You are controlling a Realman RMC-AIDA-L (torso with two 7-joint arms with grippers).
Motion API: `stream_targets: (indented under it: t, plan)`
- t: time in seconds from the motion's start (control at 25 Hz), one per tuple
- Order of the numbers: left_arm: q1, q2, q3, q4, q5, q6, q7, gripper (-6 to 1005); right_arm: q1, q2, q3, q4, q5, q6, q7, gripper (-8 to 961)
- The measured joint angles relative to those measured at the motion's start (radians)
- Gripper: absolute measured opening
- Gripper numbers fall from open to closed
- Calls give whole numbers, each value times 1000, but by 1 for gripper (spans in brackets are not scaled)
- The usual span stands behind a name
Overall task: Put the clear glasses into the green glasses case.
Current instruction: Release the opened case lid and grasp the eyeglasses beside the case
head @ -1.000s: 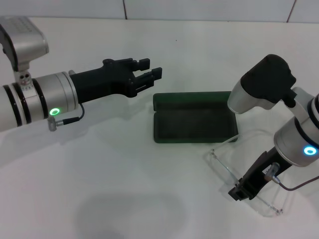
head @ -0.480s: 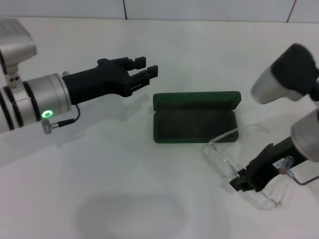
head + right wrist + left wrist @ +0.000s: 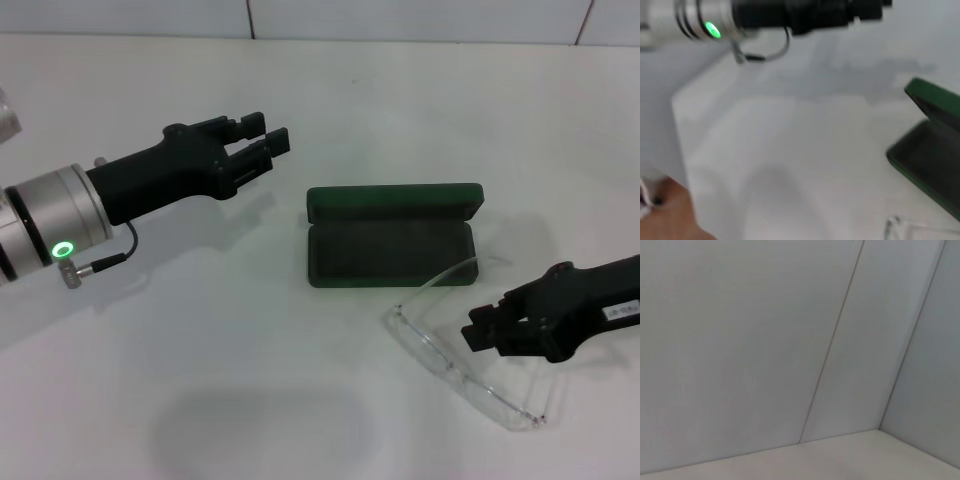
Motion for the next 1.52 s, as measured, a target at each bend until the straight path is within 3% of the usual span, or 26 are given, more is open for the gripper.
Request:
stream_targets:
  t: [0.2,0.36,0.56,0.64,1.16,1.52]
  plan:
    - [0,0,2,-1,1,4,-3,425,14,-5,65,37,6,-56,-19,215]
    - [-4,0,2,-1,7,5,-6,425,51,-5,72,-8,-41,-137,32,221]
    - [-12,1,5,-1,10,5,-14,425,91,-1,-43,-76,-153,-154,161,264]
    - [-16,2,5,-1,10,5,-19,425,101,1,-86,-97,-190,-148,204,425]
    - [-15,7,6,-1,11,5,-21,426,134,4,-224,-187,-314,-73,341,426]
    - [-18,8,6,-12,12,-2,-16,426,189,5,-312,-150,-353,-28,392,421]
